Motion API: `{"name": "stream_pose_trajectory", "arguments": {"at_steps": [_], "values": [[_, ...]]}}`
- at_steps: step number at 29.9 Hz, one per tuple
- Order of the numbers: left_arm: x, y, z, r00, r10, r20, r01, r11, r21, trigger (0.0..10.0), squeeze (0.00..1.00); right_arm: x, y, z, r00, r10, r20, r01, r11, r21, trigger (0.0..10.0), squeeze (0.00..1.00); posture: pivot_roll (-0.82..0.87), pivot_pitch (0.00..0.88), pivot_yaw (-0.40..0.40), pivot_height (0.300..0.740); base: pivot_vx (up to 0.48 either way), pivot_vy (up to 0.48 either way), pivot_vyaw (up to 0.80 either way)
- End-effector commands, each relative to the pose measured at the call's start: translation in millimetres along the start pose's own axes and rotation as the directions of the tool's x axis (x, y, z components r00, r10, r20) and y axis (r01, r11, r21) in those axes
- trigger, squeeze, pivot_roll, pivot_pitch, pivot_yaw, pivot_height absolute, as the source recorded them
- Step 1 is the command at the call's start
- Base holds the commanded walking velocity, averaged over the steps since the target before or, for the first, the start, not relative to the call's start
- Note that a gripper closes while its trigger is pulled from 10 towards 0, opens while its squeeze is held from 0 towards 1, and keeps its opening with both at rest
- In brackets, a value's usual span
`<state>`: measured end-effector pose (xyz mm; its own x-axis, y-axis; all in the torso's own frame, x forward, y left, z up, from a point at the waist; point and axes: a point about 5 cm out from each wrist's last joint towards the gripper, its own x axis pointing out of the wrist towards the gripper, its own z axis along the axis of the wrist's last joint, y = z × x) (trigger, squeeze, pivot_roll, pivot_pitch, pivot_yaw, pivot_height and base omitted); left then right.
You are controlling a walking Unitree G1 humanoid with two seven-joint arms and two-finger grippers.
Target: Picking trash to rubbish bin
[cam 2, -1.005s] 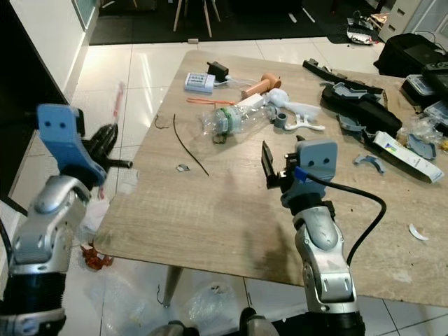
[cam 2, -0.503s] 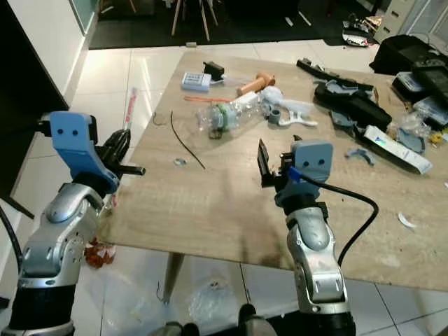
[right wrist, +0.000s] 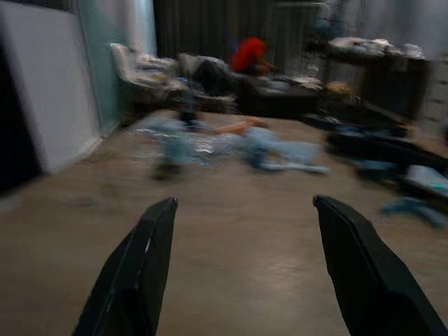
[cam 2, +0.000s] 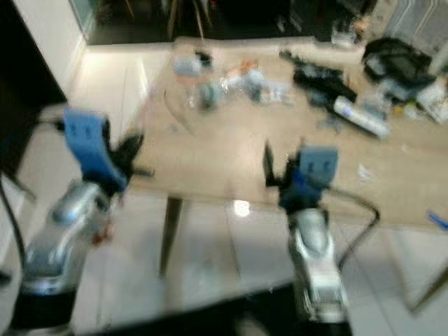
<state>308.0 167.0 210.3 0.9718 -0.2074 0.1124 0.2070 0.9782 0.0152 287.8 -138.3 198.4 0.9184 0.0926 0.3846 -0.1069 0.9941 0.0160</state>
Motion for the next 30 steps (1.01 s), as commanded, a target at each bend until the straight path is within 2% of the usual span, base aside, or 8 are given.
{"name": "stream_pose_trajectory", "arguments": {"at_steps": [1, 5, 9, 16, 22, 24, 26, 30], "values": [[0.3, -2.4, 0.6, 1.000, -0.028, -0.011, 0.028, 1.000, 0.007, 10.0, 0.00, -2.0, -4.9, -1.8, 1.000, -0.023, -0.007, 0.023, 1.000, -0.003, 10.0, 0.00, 0.01, 0.141, 0.019, 0.740, 0.000, 0.000, 0.00], [1.9, -4.7, 1.5, 0.997, -0.076, -0.027, 0.077, 0.996, 0.044, 10.0, 0.00, -3.3, -5.5, -3.0, 0.999, -0.038, -0.011, 0.038, 0.999, 0.006, 10.0, 0.00, 0.02, 0.145, 0.031, 0.740, 0.000, 0.000, 0.00], [1.7, -11.0, -1.5, 0.984, -0.157, -0.084, 0.164, 0.984, 0.072, 10.0, 0.00, -6.4, -5.3, -5.4, 0.998, -0.060, -0.022, 0.060, 0.998, 0.027, 10.0, 0.00, 0.03, 0.152, 0.042, 0.740, 0.000, 0.000, 0.00], [1.0, -15.0, -3.5, 0.971, -0.204, -0.125, 0.218, 0.970, 0.109, 10.0, 0.00, -8.2, -3.8, -8.0, 0.997, -0.073, -0.032, 0.075, 0.996, 0.047, 10.0, 0.00, 0.04, 0.160, 0.048, 0.740, 0.000, -0.411, 0.00], [1.6, -12.2, -6.1, 0.969, -0.194, -0.156, 0.214, 0.969, 0.121, 10.0, 0.00, -8.4, -2.6, -10.7, 0.996, -0.069, -0.049, 0.071, 0.996, 0.057, 10.0, 0.00, 0.04, 0.166, 0.049, 0.740, 0.000, 0.000, 0.00], [1.7, -13.6, -9.4, 0.963, -0.200, -0.178, 0.224, 0.967, 0.121, 10.0, 0.00, -8.6, -2.3, -21.3, 0.989, -0.056, -0.138, 0.060, 0.998, 0.030, 10.0, 0.00, 0.04, 0.167, 0.050, 0.740, 0.000, 0.000, 0.00], [2.9, -12.2, -14.8, 0.965, -0.172, -0.196, 0.200, 0.970, 0.136, 10.0, 0.00, -10.3, -3.7, -32.9, 0.977, -0.064, -0.205, 0.077, 0.996, 0.055, 10.0, 0.00, 0.04, 0.169, 0.046, 0.740, 0.000, 0.000, 0.00], [6.3, -7.3, -20.4, 0.977, -0.094, -0.189, 0.122, 0.982, 0.143, 10.0, 0.00, -11.3, -7.2, -38.7, 0.966, -0.084, -0.243, 0.097, 0.994, 0.041, 10.0, 0.00, 0.04, 0.168, 0.041, 0.740, 0.000, 0.000, 0.00]]}}
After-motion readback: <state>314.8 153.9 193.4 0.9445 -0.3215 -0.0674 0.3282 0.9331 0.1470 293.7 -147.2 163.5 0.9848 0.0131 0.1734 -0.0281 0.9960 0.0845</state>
